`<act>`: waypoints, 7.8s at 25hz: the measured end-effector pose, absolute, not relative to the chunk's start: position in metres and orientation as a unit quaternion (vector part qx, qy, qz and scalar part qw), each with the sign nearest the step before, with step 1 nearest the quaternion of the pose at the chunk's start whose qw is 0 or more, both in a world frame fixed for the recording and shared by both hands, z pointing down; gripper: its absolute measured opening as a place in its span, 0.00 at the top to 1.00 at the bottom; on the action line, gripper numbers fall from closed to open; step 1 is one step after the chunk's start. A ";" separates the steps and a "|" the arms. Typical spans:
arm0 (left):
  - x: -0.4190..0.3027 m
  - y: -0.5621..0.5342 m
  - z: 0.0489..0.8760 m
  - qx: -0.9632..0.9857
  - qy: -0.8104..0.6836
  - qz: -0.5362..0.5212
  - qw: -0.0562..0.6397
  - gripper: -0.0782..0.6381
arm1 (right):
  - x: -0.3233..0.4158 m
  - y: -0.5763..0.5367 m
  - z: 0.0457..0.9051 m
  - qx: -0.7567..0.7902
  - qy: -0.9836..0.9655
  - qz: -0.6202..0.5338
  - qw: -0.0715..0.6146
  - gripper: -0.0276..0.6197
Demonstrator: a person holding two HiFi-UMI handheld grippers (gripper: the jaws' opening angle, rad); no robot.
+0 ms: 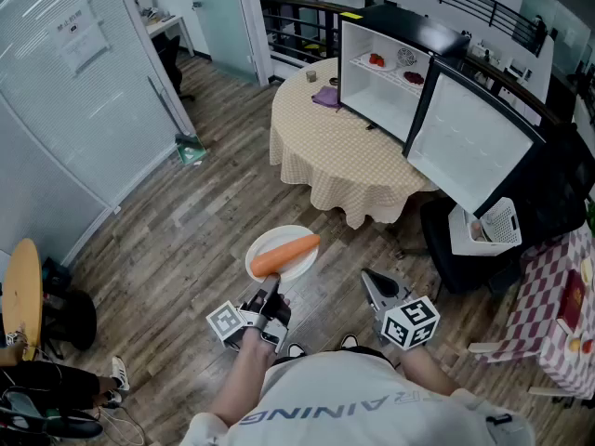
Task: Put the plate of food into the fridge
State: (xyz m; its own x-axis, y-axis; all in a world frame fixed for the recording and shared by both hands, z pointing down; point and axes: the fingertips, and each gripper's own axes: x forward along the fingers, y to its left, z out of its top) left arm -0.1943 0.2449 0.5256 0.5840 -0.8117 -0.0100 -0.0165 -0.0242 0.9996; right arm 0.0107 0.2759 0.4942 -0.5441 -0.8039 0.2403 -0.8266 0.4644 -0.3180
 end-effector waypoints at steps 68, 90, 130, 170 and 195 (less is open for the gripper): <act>-0.195 0.069 0.535 0.624 -0.360 -0.337 0.606 0.84 | 0.022 0.094 0.521 0.457 -0.852 0.255 0.025 0.92; -0.152 -0.012 0.541 0.628 -0.355 -0.319 0.615 0.84 | 0.086 0.030 0.550 0.501 -0.817 0.287 0.003 0.92; -0.134 -0.261 0.575 0.690 -0.185 -0.167 0.679 0.84 | 0.030 -0.152 0.547 0.638 -0.712 0.292 0.032 0.92; 0.088 -0.382 0.624 0.702 -0.172 -0.056 0.689 0.84 | 0.145 -0.200 0.553 0.698 -0.650 0.300 -0.016 0.92; 0.189 -0.415 0.671 0.674 -0.226 -0.021 0.702 0.84 | 0.165 -0.191 0.562 0.713 -0.628 0.312 -0.014 0.92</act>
State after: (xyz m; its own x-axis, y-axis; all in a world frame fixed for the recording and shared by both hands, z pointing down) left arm 0.1894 -0.4149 0.6711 0.8966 -0.3347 0.2901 -0.2763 0.0893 0.9569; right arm 0.1650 -0.1906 0.5625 0.0172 -0.9043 0.4266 -0.8864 -0.2112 -0.4119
